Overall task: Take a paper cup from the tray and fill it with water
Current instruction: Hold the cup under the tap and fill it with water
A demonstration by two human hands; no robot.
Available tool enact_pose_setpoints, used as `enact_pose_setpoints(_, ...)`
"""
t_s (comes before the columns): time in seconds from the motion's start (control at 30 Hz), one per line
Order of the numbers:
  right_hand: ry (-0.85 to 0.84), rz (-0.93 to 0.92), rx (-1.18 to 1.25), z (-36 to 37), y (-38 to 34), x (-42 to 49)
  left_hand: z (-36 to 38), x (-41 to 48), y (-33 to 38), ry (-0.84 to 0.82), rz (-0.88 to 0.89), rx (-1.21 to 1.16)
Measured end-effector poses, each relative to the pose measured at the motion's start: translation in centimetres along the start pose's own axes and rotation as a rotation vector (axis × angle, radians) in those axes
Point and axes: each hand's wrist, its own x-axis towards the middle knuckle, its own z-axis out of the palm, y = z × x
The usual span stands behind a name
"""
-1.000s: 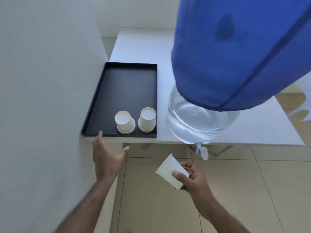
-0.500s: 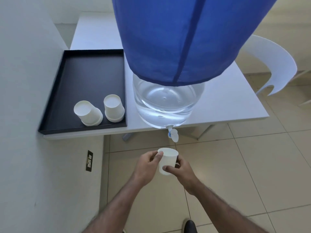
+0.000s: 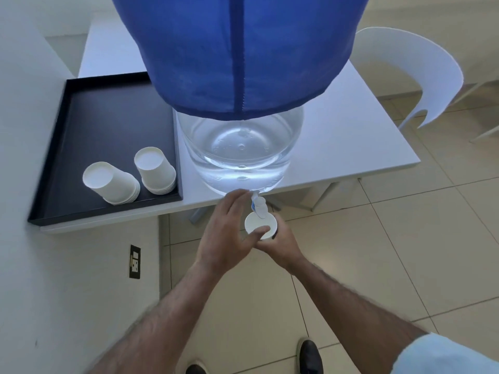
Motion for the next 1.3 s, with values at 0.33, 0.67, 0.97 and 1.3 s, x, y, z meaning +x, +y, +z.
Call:
enact_pose_setpoints(0.33, 0.074, -0.087, -0.056, 0.5, -0.4, 2.2, -1.6, 4.5, 1.3, -0.137, 0.104, 0.070)
enact_pose_setpoints(0.67, 0.064, -0.136, -0.036, 0.7, -0.6, 2.1, -2.1, 4.9, 1.7, -0.250, 0.119, 0.145)
enact_pose_setpoints(0.97, 0.056, -0.169, -0.024, 0.9, -1.0, 2.1, -2.3, 5.0, 1.2, -0.281, 0.088, 0.053)
enact_pose_setpoints(1.3, 0.091, -0.185, -0.032, 1.0, -0.4, 2.2, -1.9, 5.1, 0.8, -0.234, -0.208, -0.152)
